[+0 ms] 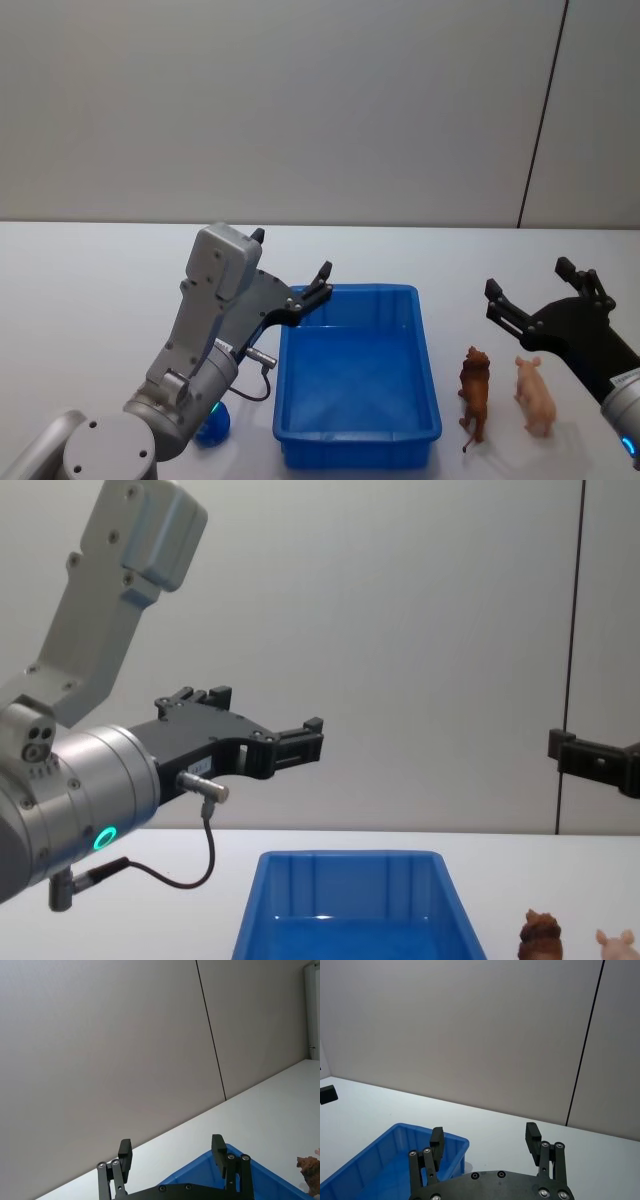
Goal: Pick up the two dolls from the table and place them into the box.
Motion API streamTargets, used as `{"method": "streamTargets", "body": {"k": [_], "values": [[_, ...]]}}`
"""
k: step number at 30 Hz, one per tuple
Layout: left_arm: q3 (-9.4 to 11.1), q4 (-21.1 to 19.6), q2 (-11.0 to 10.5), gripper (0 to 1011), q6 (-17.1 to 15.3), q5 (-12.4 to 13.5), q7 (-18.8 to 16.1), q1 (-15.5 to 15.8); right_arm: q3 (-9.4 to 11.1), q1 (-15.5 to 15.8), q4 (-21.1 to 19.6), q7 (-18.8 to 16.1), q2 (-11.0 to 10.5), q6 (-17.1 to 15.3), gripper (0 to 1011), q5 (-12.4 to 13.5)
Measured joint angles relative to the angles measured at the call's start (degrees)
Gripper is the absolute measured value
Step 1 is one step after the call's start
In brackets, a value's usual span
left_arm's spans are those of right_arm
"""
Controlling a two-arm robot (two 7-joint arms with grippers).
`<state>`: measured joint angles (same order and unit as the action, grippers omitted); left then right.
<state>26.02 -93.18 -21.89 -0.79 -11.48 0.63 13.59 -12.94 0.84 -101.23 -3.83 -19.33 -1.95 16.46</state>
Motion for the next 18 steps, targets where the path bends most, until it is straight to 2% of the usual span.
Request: {"method": "streamTargets", "body": {"k": [18], "values": [[0.0, 0.0, 0.0, 1001, 0.0, 0.0, 0.0, 0.0, 0.0, 0.0, 0.0, 0.0, 0.0, 0.0, 1001, 0.0]]}}
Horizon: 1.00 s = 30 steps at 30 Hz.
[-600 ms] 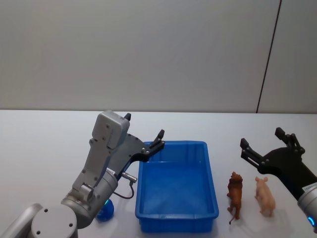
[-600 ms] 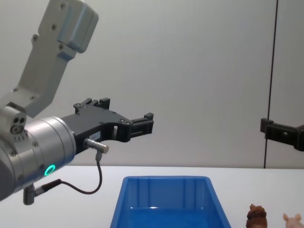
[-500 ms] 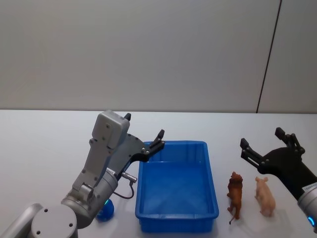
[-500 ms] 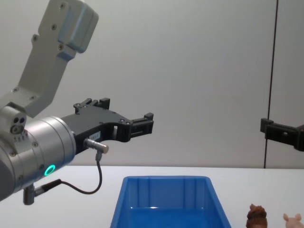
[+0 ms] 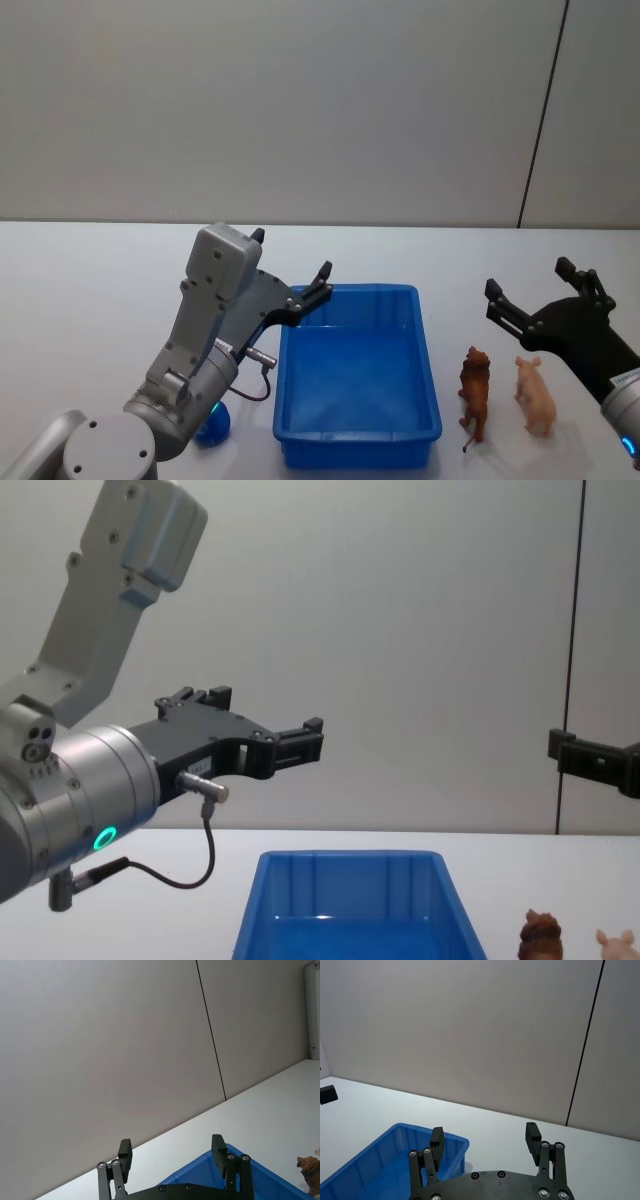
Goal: Pick up the two dolls from the table and place them into the box.
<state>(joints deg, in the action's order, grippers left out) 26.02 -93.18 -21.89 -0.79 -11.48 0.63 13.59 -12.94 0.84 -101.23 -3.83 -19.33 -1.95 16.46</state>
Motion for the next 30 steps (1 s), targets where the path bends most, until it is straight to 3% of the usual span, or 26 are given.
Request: {"method": "streamTargets", "body": {"k": [14, 30], "values": [[0.0, 0.0, 0.0, 1001, 0.0, 0.0, 0.0, 0.0, 0.2, -0.5, 1.0, -1.3, -0.1, -0.6, 1001, -0.1], [0.0, 0.0, 0.0, 1001, 0.0, 0.0, 0.0, 0.0, 1.6, 0.9, 1.7, -1.4, -2.3, -5.3, 1001, 0.1]]}}
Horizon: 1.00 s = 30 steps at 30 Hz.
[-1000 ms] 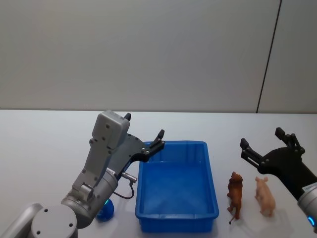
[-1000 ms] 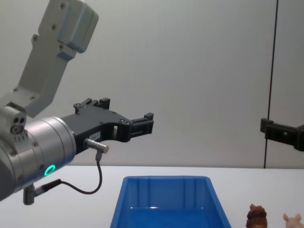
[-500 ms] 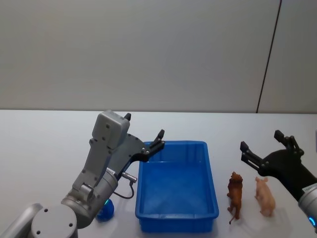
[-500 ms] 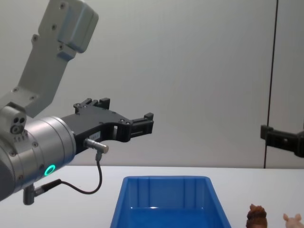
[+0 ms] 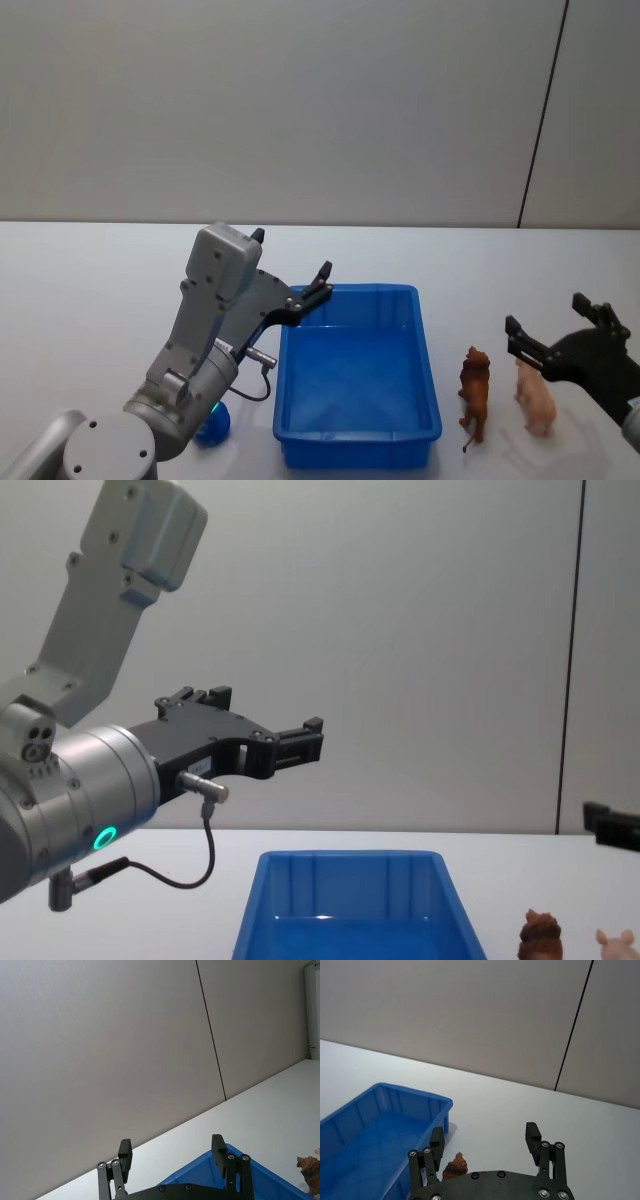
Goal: Pick up the two dolls from the table and place them into the box.
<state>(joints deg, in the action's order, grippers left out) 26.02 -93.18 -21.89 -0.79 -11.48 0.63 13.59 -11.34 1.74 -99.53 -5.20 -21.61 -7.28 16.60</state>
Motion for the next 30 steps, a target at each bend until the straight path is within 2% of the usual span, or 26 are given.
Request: {"method": "streamTargets", "body": {"k": [14, 22, 30], "values": [[0.0, 0.0, 0.0, 1001, 0.0, 0.0, 0.0, 0.0, 0.4, 1.1, 1.0, 0.2, -0.9, -5.1, 1001, -0.9], [0.0, 0.0, 0.0, 1001, 0.0, 0.0, 0.0, 0.0, -0.1, 0.9, 3.4, 0.2, -0.2, -8.3, 1001, -1.8], [0.0, 0.0, 0.0, 1001, 0.0, 0.0, 0.0, 0.0, -0.6, 0.0, 5.9, 0.4, 0.7, -10.1, 1001, -2.4]]}}
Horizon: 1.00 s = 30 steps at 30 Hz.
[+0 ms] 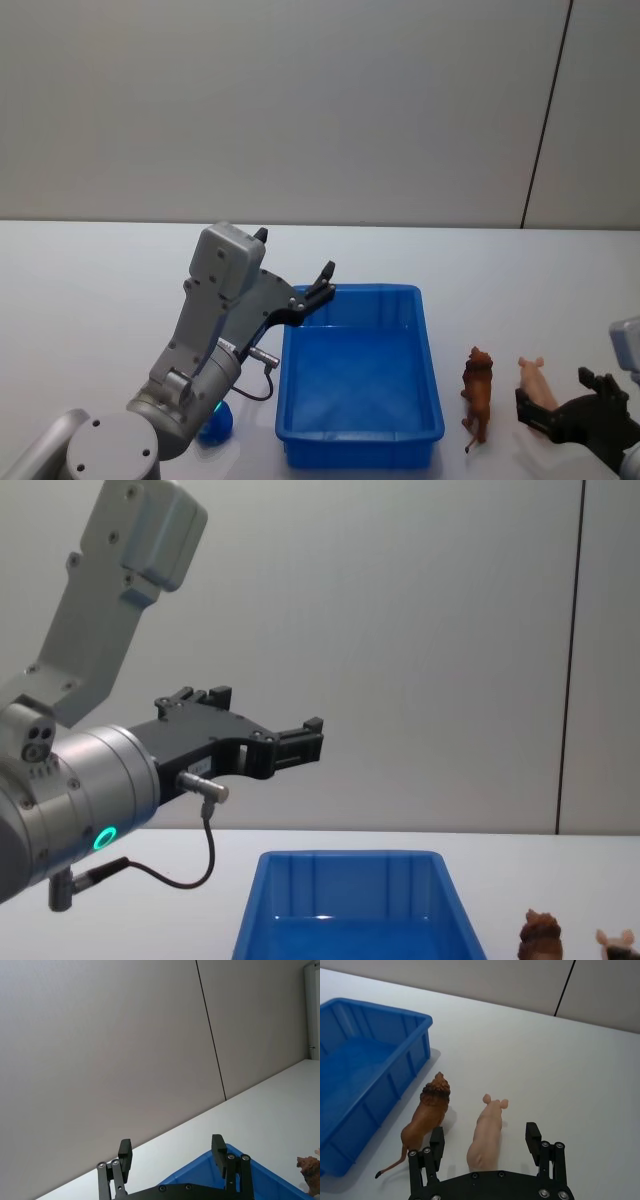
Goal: Pick up the two dolls from the table and place them into the box.
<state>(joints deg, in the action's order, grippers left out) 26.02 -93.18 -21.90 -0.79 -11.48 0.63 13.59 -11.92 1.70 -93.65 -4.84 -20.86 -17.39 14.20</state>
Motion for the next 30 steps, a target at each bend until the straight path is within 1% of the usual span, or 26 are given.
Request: {"method": "streamTargets", "body": {"k": [17, 19, 20, 23, 25, 26, 29, 30], "values": [[0.0, 0.0, 0.0, 1001, 0.0, 0.0, 0.0, 0.0, -0.9, -2.9, 5.5, 0.8, 2.6, -2.4, 1002, -0.9], [0.0, 0.0, 0.0, 1002, 0.0, 0.0, 0.0, 0.0, -0.9, -3.3, 6.1, 0.8, 2.8, -2.7, 968, -0.9], [0.0, 0.0, 0.0, 1001, 0.0, 0.0, 0.0, 0.0, -0.9, -3.4, 6.3, 0.8, 2.9, -2.9, 930, -0.9], [0.0, 0.0, 0.0, 1001, 0.0, 0.0, 0.0, 0.0, -1.0, -3.7, 6.9, 0.9, 3.2, -3.2, 903, -0.9], [0.0, 0.0, 0.0, 1001, 0.0, 0.0, 0.0, 0.0, -1.0, -4.1, 7.5, 0.9, 3.5, -3.5, 818, -0.8], [0.0, 0.0, 0.0, 1001, 0.0, 0.0, 0.0, 0.0, -1.0, -4.2, 7.7, 0.9, 3.6, -3.6, 808, -0.8], [0.0, 0.0, 0.0, 1001, 0.0, 0.0, 0.0, 0.0, -1.0, -4.4, 8.2, 0.9, 3.8, -3.8, 708, -0.6], [0.0, 0.0, 0.0, 1001, 0.0, 0.0, 0.0, 0.0, -1.0, -4.5, 8.3, 1.0, 3.8, -3.9, 689, -0.5]]}}
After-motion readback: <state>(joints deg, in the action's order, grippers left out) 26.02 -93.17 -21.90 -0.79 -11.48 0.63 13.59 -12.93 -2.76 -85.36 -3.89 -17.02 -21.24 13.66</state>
